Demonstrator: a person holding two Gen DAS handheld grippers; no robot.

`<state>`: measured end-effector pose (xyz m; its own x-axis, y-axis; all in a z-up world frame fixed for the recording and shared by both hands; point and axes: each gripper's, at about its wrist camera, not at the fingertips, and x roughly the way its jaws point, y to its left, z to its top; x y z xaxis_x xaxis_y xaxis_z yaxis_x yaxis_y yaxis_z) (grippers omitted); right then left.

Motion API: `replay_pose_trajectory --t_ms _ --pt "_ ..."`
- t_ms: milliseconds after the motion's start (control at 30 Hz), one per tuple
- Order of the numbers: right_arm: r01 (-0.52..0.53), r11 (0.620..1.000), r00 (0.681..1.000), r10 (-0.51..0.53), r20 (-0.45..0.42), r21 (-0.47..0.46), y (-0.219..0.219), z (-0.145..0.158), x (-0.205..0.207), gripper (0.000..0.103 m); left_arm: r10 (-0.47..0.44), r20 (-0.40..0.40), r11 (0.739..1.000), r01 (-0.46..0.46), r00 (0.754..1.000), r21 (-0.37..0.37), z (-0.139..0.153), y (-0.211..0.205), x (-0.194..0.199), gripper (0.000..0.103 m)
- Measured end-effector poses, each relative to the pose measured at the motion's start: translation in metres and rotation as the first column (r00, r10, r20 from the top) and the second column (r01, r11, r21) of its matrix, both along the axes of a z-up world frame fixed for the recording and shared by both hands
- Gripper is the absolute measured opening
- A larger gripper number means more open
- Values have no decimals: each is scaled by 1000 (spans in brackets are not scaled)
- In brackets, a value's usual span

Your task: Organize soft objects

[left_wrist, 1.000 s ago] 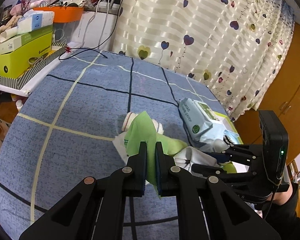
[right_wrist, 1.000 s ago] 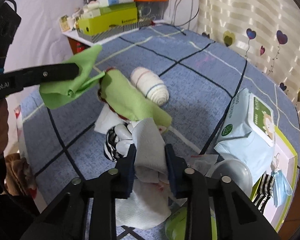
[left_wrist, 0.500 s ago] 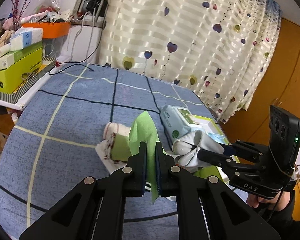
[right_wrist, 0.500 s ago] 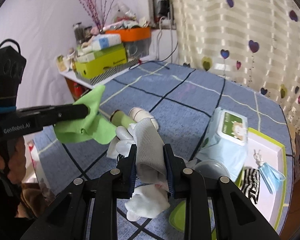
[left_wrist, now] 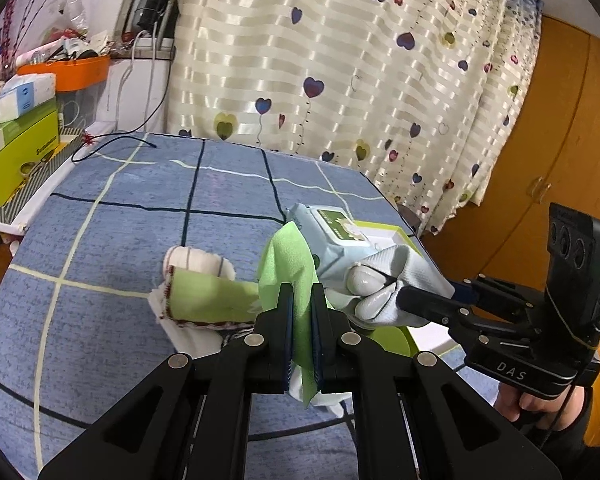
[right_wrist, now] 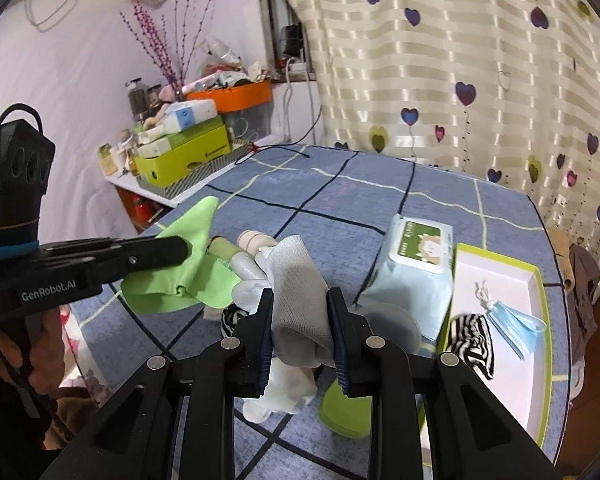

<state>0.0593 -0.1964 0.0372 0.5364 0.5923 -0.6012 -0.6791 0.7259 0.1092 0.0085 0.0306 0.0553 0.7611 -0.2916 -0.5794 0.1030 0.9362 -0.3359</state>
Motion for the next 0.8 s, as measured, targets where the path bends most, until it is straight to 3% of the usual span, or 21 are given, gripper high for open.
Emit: replay_pose_trajectory --t_ms 800 --pt "123 991 992 -124 7 58 -68 4 1 24 -111 -5 993 111 994 45 10 -67 18 8"
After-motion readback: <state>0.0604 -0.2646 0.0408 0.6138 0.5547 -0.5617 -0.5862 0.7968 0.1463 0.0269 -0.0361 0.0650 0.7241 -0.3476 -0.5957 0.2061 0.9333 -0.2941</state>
